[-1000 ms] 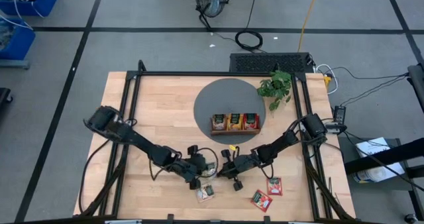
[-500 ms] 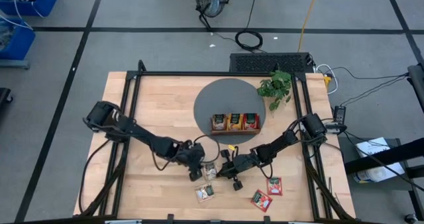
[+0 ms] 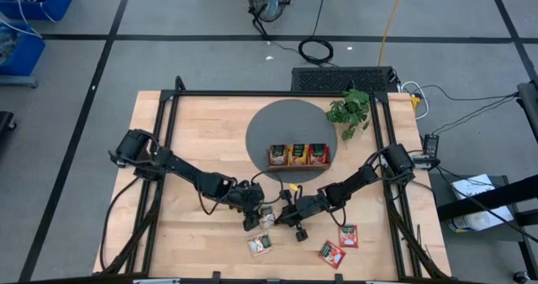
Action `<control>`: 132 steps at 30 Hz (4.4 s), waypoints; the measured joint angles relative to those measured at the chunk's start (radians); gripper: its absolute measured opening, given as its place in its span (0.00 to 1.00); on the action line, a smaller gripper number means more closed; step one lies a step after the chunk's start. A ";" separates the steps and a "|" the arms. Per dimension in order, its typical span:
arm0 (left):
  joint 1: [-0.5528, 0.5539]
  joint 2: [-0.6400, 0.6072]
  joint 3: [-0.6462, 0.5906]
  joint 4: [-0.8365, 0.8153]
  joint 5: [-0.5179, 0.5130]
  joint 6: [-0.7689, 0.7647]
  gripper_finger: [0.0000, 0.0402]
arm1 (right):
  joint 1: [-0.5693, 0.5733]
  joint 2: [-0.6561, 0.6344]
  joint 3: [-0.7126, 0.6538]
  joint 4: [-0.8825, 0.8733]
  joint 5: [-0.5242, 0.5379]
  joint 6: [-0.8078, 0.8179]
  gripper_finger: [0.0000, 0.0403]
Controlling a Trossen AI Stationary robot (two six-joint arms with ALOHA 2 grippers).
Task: Pick & Place Tea
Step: Put the brown tea bag into the left section of the wooden organizer
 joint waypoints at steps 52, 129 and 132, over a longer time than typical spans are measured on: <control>0.011 0.055 0.031 0.055 0.045 0.188 0.40 | -0.003 0.001 0.000 0.006 0.002 0.000 0.00; 0.289 -0.126 0.033 0.099 -0.337 1.078 0.02 | 0.171 -0.202 -0.060 0.031 0.164 0.146 0.05; 0.290 -0.117 0.033 0.098 -0.329 1.078 0.05 | 0.171 -0.202 -0.060 0.030 0.164 0.146 0.05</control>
